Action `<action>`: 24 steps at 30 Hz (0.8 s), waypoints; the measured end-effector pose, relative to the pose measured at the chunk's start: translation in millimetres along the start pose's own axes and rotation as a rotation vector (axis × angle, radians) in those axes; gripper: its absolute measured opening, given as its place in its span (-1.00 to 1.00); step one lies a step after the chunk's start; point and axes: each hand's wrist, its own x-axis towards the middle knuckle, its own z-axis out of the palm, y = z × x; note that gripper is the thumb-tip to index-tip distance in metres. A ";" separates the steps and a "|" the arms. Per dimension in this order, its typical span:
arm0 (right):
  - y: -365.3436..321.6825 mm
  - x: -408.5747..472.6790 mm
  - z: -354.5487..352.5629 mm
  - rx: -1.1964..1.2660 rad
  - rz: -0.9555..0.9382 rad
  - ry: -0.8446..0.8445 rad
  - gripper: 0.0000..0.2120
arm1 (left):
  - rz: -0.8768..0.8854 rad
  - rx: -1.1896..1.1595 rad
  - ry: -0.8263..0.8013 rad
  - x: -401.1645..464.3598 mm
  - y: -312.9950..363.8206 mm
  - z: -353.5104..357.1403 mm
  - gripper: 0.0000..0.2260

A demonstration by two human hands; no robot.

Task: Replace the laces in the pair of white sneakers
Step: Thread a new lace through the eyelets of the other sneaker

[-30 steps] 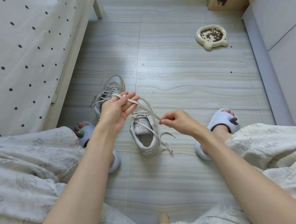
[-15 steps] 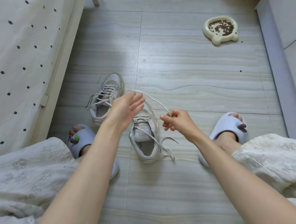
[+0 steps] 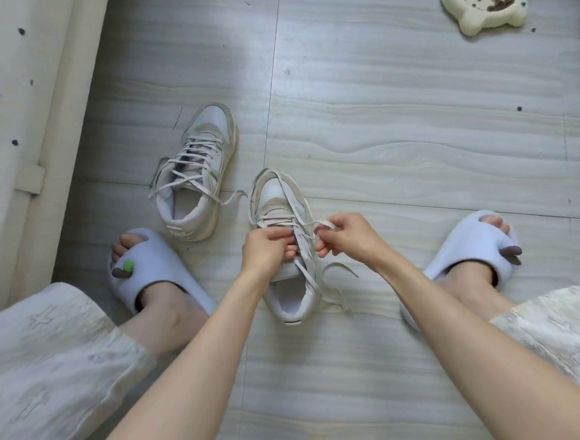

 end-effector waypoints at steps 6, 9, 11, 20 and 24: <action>1.7 7.2 5.5 -0.040 -0.029 0.068 -0.77 | 0.055 0.095 -0.023 8.2 -8.6 0.0 -0.79; 2.0 8.9 7.8 -0.067 -0.035 0.083 -0.81 | 0.082 0.151 -0.037 6.8 -9.9 0.4 -0.78; 0.7 9.2 8.2 -0.115 -0.040 0.087 -0.87 | 0.091 0.154 -0.041 4.5 -10.0 0.0 -0.78; -2.5 5.6 9.3 -0.369 -0.091 0.101 -0.82 | 0.090 0.131 -0.037 3.7 -9.6 0.2 -0.76; -4.7 9.5 11.4 -0.473 -0.166 0.120 -0.83 | 0.102 0.144 -0.030 2.8 -9.7 0.6 -0.75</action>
